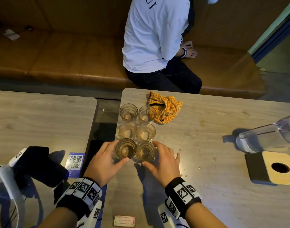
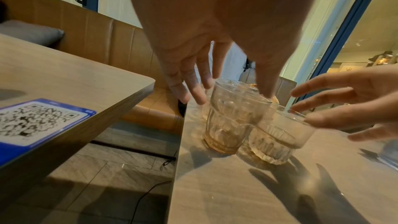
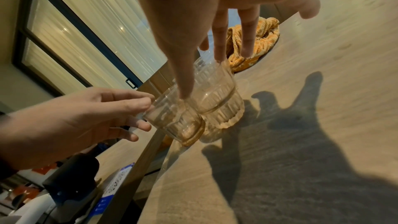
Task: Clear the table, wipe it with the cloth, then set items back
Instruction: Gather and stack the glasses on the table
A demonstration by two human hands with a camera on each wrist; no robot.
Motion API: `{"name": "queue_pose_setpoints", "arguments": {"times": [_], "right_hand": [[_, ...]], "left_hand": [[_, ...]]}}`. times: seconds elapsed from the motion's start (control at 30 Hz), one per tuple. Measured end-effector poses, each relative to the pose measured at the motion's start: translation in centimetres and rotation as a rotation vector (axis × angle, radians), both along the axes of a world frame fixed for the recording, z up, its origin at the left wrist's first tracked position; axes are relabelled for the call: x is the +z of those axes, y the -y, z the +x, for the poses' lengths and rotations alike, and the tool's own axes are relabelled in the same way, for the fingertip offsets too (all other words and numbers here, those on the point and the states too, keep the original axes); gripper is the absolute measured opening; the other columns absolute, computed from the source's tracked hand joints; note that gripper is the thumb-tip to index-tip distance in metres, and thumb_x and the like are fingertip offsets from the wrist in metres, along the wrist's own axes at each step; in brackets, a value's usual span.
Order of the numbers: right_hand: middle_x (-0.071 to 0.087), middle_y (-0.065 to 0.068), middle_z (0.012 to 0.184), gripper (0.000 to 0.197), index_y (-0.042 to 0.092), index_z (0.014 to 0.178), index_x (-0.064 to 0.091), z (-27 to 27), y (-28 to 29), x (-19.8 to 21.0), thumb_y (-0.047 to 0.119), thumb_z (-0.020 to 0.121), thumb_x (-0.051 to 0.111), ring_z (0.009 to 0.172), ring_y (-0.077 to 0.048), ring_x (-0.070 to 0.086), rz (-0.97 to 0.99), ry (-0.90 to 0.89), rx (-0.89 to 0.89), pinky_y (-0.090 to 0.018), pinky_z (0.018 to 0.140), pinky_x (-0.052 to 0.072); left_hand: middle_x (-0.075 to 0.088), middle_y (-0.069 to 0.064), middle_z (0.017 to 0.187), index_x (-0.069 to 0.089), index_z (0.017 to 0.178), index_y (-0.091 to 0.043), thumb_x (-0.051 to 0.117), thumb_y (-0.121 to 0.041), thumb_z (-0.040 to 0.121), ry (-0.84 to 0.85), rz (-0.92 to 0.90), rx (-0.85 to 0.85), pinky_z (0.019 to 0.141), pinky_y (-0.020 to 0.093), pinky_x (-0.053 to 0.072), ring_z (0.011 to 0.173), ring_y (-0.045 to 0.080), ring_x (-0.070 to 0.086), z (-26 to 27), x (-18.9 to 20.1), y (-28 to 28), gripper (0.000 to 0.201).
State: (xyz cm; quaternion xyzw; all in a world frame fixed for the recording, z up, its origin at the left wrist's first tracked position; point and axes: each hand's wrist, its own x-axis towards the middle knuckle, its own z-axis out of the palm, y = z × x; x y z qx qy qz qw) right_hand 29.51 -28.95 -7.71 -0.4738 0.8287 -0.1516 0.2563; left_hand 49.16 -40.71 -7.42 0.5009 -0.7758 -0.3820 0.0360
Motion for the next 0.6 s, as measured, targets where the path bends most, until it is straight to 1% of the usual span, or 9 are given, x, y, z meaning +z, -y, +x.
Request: {"name": "queue_pose_setpoints", "arguments": {"times": [0.07, 0.13, 0.17, 0.23, 0.3, 0.37, 0.5, 0.53, 0.6], "right_hand": [[0.042, 0.009, 0.142, 0.076, 0.032, 0.143, 0.031, -0.6, 0.3, 0.3, 0.066, 0.081, 0.059, 0.133, -0.016, 0.036, -0.128, 0.037, -0.021, -0.054, 0.112, 0.028], [0.042, 0.004, 0.144, 0.075, 0.026, 0.145, 0.033, -1.9, 1.7, 0.5, 0.061, 0.085, 0.059, 0.133, -0.015, 0.037, -0.28, 0.128, -0.067, -0.043, 0.111, 0.035], [0.038, 0.003, 0.148, 0.075, 0.024, 0.148, 0.03, -2.7, 2.8, 0.5, 0.058, 0.087, 0.06, 0.136, -0.014, 0.033, -0.307, 0.165, -0.072, -0.039, 0.113, 0.034], [0.026, 0.001, 0.158, 0.081, 0.024, 0.152, 0.022, -4.3, 5.4, 0.6, 0.054, 0.088, 0.061, 0.145, -0.014, 0.022, -0.275, 0.19, -0.021, -0.034, 0.118, 0.024], [0.019, -0.002, 0.161, 0.085, 0.026, 0.153, 0.017, -5.4, 7.8, 0.2, 0.054, 0.087, 0.061, 0.147, -0.016, 0.018, -0.211, 0.189, 0.051, -0.036, 0.119, 0.022], [0.021, -0.004, 0.16, 0.086, 0.028, 0.152, 0.016, -6.1, 9.1, -0.4, 0.055, 0.085, 0.062, 0.146, -0.019, 0.022, -0.168, 0.211, 0.093, -0.042, 0.118, 0.027], [0.021, -0.006, 0.161, 0.087, 0.025, 0.152, 0.015, -6.6, 9.4, -1.2, 0.052, 0.085, 0.063, 0.145, -0.022, 0.026, -0.137, 0.196, 0.112, -0.04, 0.117, 0.029], [0.019, -0.006, 0.161, 0.086, 0.025, 0.152, 0.015, -6.5, 9.3, -1.1, 0.052, 0.086, 0.063, 0.146, -0.022, 0.025, -0.143, 0.19, 0.111, -0.039, 0.118, 0.028], [0.013, -0.006, 0.163, 0.085, 0.025, 0.153, 0.016, -6.2, 9.1, -0.9, 0.05, 0.087, 0.063, 0.148, -0.022, 0.02, -0.141, 0.186, 0.112, -0.038, 0.119, 0.023]], "left_hand": [[0.038, -0.018, 0.133, 0.026, 0.149, -0.032, 0.063, -0.068, 0.073, -0.059, 0.022, 0.062, 0.091, 0.033, 0.052, 0.105, 0.001, 0.052, -0.3, 0.4, 1.2, 0.092], [0.036, -0.013, 0.143, 0.021, 0.151, -0.033, 0.062, -0.068, 0.073, -0.119, 0.063, 0.134, 0.094, 0.037, 0.053, 0.109, 0.003, 0.053, -1.4, 0.7, 3.6, 0.094], [0.034, -0.01, 0.148, 0.02, 0.151, -0.033, 0.063, -0.064, 0.077, -0.138, 0.083, 0.148, 0.096, 0.038, 0.052, 0.114, 0.004, 0.053, -2.2, 0.9, 5.0, 0.092], [0.032, -0.004, 0.154, 0.017, 0.152, -0.034, 0.065, -0.056, 0.083, -0.155, 0.109, 0.136, 0.1, 0.039, 0.05, 0.121, 0.008, 0.053, -4.2, 1.1, 7.8, 0.087], [0.037, -0.001, 0.153, 0.016, 0.153, -0.034, 0.067, -0.049, 0.085, -0.141, 0.155, 0.115, 0.103, 0.039, 0.048, 0.125, 0.009, 0.052, -5.8, 0.9, 9.8, 0.087], [0.039, -0.002, 0.152, 0.02, 0.153, -0.033, 0.068, -0.041, 0.085, -0.106, 0.2, 0.089, 0.105, 0.039, 0.047, 0.126, 0.011, 0.052, -6.7, 0.5, 10.8, 0.084], [0.025, -0.007, 0.159, 0.028, 0.152, -0.024, 0.069, -0.032, 0.085, -0.097, 0.212, 0.057, 0.105, 0.034, 0.046, 0.124, 0.011, 0.052, -7.0, -0.1, 10.8, 0.078], [0.023, -0.007, 0.16, 0.027, 0.152, -0.024, 0.069, -0.031, 0.085, -0.093, 0.215, 0.048, 0.105, 0.033, 0.045, 0.125, 0.011, 0.051, -6.9, -0.2, 10.7, 0.079], [0.022, -0.007, 0.16, 0.022, 0.153, -0.029, 0.07, -0.034, 0.083, -0.091, 0.218, 0.022, 0.109, 0.036, 0.042, 0.13, 0.012, 0.047, -6.6, -0.2, 10.5, 0.085]]}}
